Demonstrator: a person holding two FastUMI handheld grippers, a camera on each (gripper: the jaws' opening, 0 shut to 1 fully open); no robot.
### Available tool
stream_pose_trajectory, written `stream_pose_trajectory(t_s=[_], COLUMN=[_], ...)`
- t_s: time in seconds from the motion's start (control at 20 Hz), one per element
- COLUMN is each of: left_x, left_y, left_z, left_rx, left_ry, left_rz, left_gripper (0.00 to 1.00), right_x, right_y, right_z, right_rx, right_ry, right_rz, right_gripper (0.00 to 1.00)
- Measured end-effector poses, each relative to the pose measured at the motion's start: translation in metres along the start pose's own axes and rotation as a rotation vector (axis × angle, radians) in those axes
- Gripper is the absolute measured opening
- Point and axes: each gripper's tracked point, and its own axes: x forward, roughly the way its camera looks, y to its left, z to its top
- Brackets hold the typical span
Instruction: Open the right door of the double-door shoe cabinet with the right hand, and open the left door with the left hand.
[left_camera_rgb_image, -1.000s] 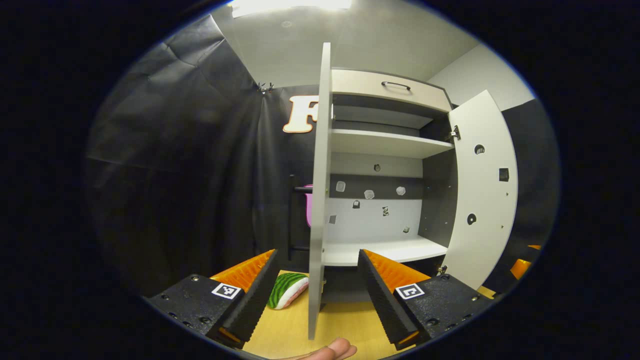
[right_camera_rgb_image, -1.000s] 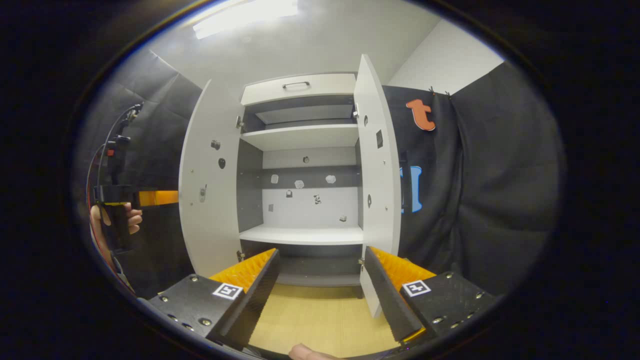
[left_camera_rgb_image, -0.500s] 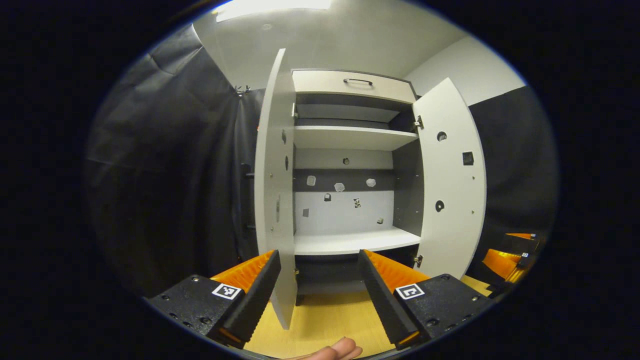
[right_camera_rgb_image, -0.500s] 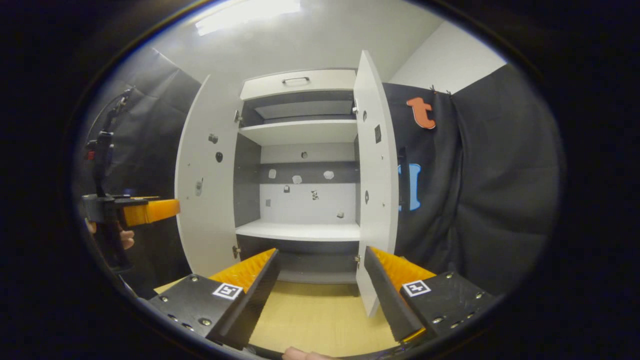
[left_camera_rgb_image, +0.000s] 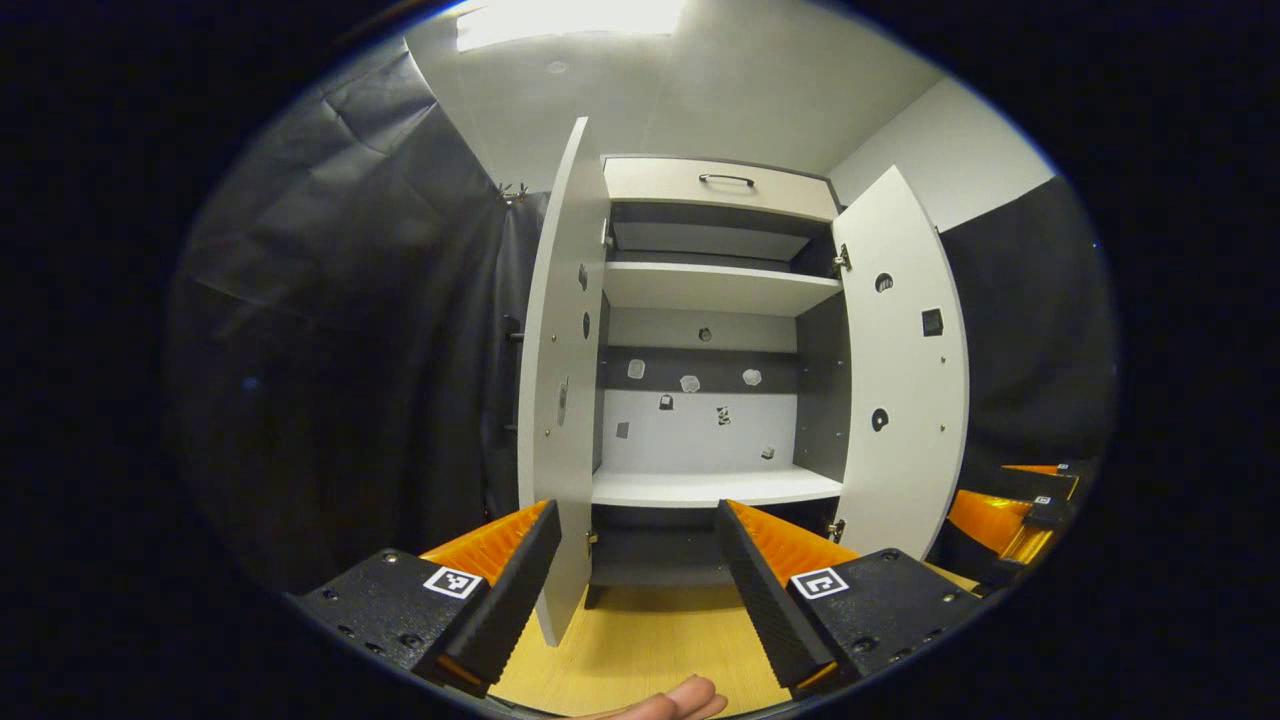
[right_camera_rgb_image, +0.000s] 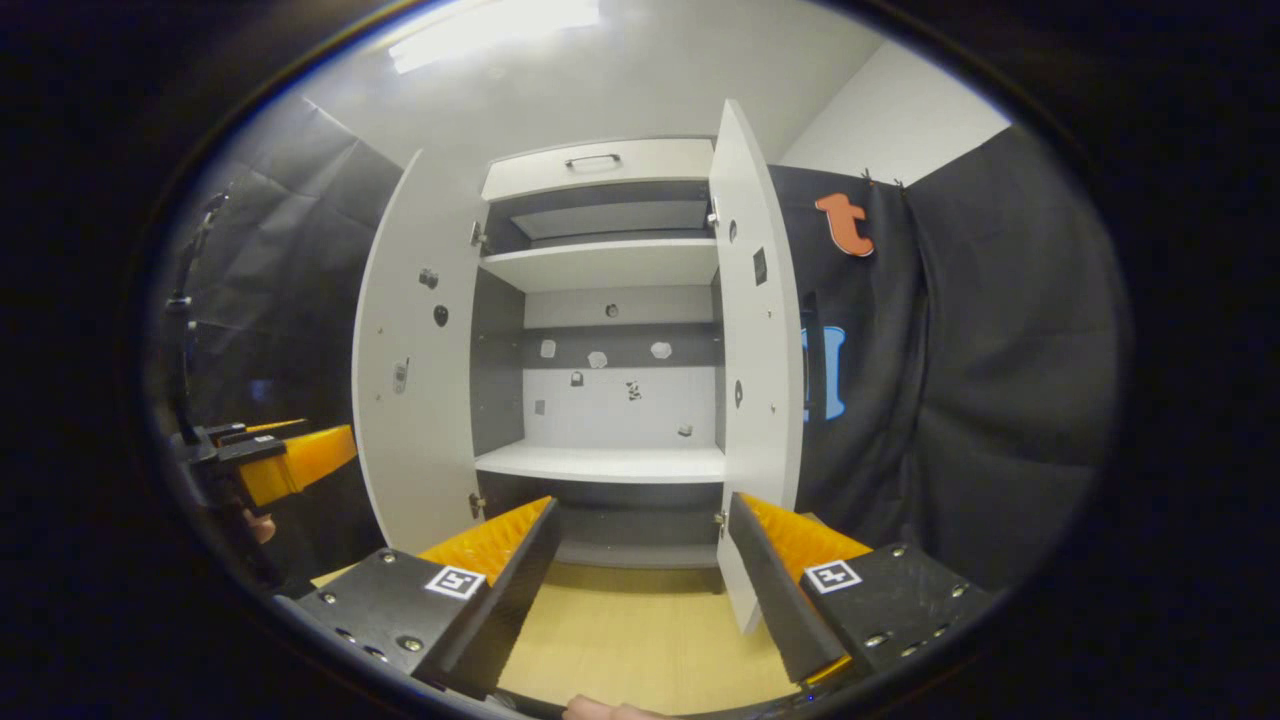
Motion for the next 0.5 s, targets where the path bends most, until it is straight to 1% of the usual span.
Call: stream_pose_trajectory(t_s=[0.15, 0.2, 0.25, 0.3, 0.35, 0.4, 0.45, 0.5], left_x=[-0.0117, -0.0126, -0.0133, -0.0130, -0.0134, -0.0135, -0.0122, -0.0110], left_y=[-0.0035, -0.0044, -0.0047, -0.0034, -0.0023, -0.0004, 0.0021, 0.0044], left_z=[0.0046, 0.0047, 0.0040, 0.0046, 0.0027, 0.0008, -0.0008, -0.0033], left_rx=[0.007, 0.009, 0.010, 0.011, 0.011, 0.007, 0.005, 0.004], left_ry=[-0.021, -0.023, -0.020, -0.024, -0.018, -0.010, -0.004, 0.003], left_rz=[-0.033, -0.042, -0.045, -0.043, -0.044, -0.040, -0.039, -0.036], left_gripper=[0.96, 0.96, 0.96, 0.96, 0.96, 0.96, 0.93, 0.93], right_x=[-0.0041, -0.0050, -0.0063, -0.0075, -0.0076, -0.0080, -0.0078, -0.0079], right_y=[-0.0009, -0.0004, 0.0012, 0.0023, 0.0038, 0.0049, 0.0064, 0.0081], right_z=[0.0022, 0.0033, 0.0042, 0.0054, 0.0057, 0.0064, 0.0056, 0.0054], right_rx=[0.000, 0.002, 0.002, 0.002, 0.000, -0.002, -0.005, -0.009], right_ry=[-0.010, -0.013, -0.017, -0.019, -0.021, -0.023, -0.022, -0.021], right_rz=[-0.002, -0.001, 0.001, 0.004, 0.007, 0.008, 0.011, 0.015], right_gripper=[1.00, 0.97, 0.97, 1.00, 0.97, 0.97, 0.97, 0.97])
